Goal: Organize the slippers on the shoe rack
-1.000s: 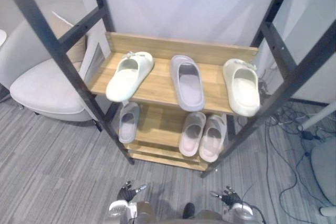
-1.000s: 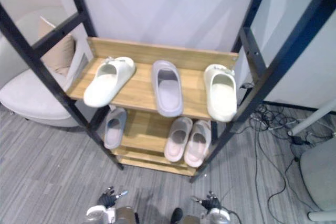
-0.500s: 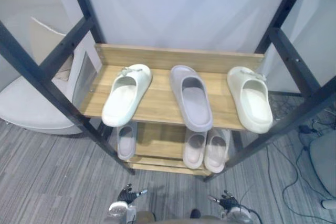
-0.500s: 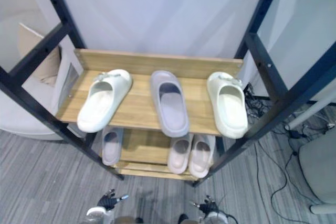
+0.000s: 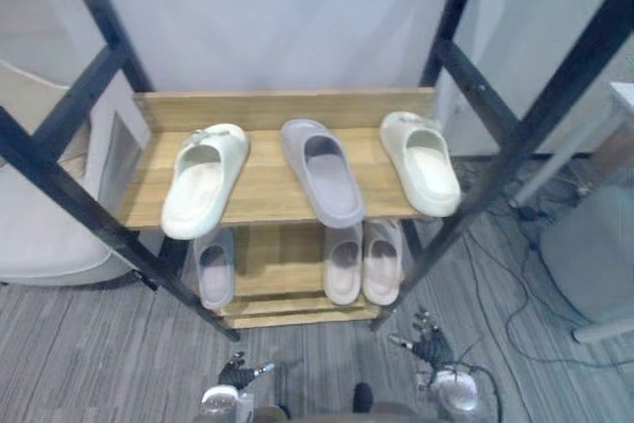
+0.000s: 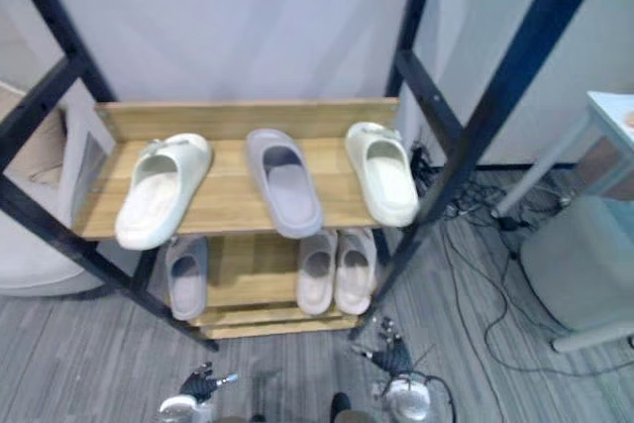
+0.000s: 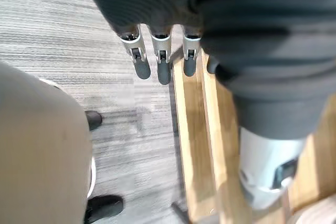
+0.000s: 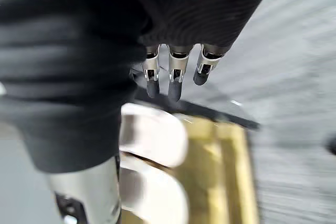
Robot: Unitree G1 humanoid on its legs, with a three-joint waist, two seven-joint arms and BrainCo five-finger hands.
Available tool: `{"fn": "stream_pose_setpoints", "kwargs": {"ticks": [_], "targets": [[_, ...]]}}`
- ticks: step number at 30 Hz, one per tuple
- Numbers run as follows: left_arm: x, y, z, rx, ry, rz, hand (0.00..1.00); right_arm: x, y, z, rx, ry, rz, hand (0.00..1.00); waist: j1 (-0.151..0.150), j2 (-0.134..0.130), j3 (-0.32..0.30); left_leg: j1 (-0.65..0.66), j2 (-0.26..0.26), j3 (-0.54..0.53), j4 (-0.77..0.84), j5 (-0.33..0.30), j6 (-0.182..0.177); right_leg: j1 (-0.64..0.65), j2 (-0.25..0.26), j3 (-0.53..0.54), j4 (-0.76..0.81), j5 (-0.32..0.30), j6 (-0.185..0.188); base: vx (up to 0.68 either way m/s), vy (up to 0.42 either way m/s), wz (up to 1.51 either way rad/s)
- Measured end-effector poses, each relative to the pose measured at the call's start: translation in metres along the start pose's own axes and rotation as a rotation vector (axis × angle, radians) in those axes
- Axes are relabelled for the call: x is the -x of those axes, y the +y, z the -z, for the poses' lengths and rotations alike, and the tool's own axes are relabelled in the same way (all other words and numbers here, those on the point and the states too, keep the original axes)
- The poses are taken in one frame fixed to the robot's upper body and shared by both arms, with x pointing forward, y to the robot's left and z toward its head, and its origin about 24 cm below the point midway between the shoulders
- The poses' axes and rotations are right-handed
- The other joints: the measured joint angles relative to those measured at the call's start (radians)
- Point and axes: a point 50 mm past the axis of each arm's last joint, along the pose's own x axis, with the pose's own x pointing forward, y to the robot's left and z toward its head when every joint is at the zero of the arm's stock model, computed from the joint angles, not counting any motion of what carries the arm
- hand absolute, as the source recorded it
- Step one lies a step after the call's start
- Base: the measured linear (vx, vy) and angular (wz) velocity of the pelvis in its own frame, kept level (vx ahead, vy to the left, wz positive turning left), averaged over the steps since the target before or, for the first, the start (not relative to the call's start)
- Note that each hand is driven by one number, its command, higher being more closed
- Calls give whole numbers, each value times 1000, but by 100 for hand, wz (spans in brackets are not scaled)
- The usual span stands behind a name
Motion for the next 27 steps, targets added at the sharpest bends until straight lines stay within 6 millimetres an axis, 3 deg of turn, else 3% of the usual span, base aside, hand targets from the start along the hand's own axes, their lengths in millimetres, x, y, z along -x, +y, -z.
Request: {"fn": "stream_pose_setpoints", "kwargs": {"ticks": [4,14,23,27], "targets": [[1,1,3,-10,5,-6,0,17,-3,-19,31,-95,23,0,-11,-4,-3,16,-1,33,-14,-4,-6,-5,2,31,2,3,5,-22,28,-26],[2,-3,1,-91,-26,17,0,40,-9,-102,82,-507,72,0,-28,-4,-4,32,-9,53,-14,-2,4,-18,1,55,33,-3,13,9,9,-7],[2,-7,-2,-138,-42,45,0,46,-5,-149,87,-759,31,0,-27,-7,-5,40,-34,43,-20,-8,11,-34,-27,47,82,-33,31,-13,23,4],[2,-7,-1,-139,-41,50,0,43,-5,-166,47,-838,-3,0,-25,-10,-9,23,-55,10,-24,3,32,-34,-50,18,80,-32,42,14,52,23]]}}
